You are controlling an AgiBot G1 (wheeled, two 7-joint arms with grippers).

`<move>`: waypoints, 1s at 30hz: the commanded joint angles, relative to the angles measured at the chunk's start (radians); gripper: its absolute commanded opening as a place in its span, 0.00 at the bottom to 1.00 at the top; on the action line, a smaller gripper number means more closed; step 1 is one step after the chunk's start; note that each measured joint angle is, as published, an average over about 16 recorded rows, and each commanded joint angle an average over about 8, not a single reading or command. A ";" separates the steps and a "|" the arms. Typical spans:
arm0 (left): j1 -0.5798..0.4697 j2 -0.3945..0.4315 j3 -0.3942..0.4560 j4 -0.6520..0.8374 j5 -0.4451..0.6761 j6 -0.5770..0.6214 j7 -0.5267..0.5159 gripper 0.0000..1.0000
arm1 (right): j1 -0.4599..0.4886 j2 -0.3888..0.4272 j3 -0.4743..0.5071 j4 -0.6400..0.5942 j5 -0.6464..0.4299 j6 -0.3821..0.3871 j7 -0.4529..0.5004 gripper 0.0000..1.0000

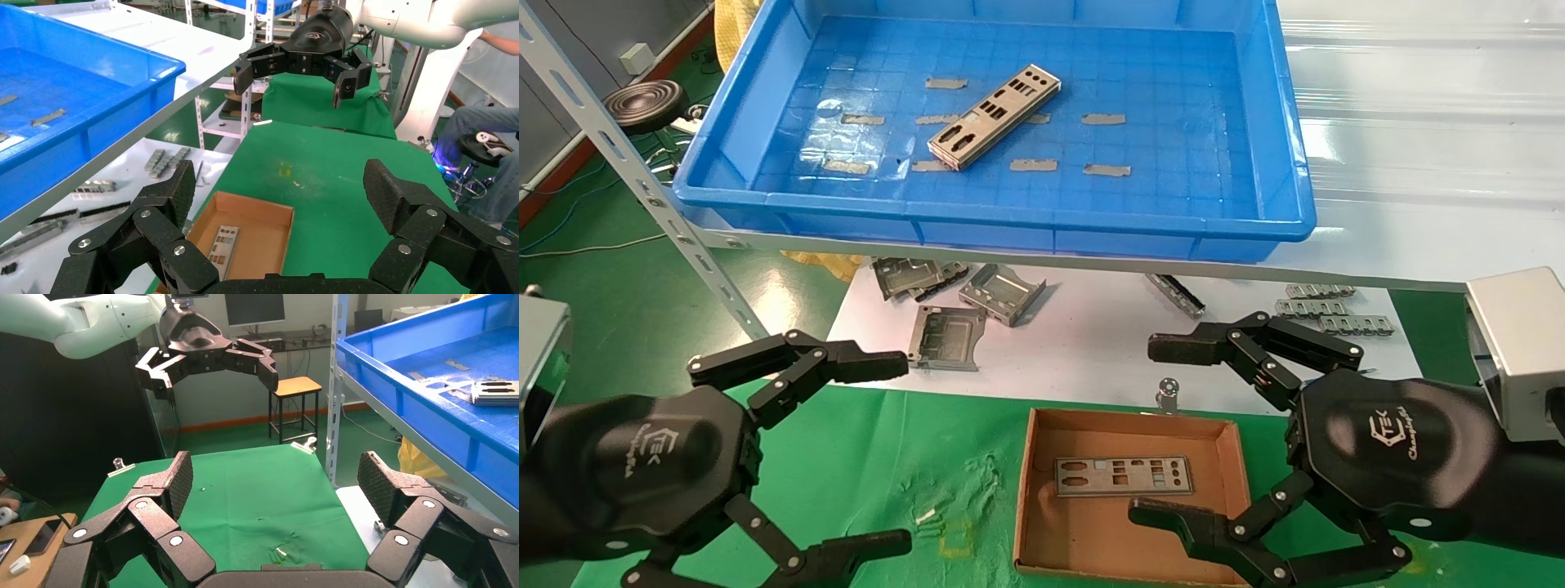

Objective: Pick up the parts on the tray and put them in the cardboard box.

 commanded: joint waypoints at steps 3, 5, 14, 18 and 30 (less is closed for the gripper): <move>0.000 0.000 0.000 0.000 0.000 0.000 0.000 1.00 | 0.000 0.000 0.000 0.000 0.000 0.000 0.000 1.00; 0.000 0.000 0.000 0.000 0.000 0.000 0.000 1.00 | 0.000 0.000 0.000 0.000 0.000 0.000 0.000 1.00; 0.000 0.000 0.000 0.000 0.000 0.000 0.000 1.00 | 0.000 0.000 0.000 0.000 0.000 0.000 0.000 1.00; 0.000 0.000 0.000 0.000 0.000 0.000 0.000 1.00 | 0.000 0.000 0.000 0.000 0.000 0.000 0.000 1.00; 0.000 0.000 0.000 0.000 0.000 0.000 0.000 1.00 | 0.000 0.000 0.000 0.000 0.000 0.000 0.000 1.00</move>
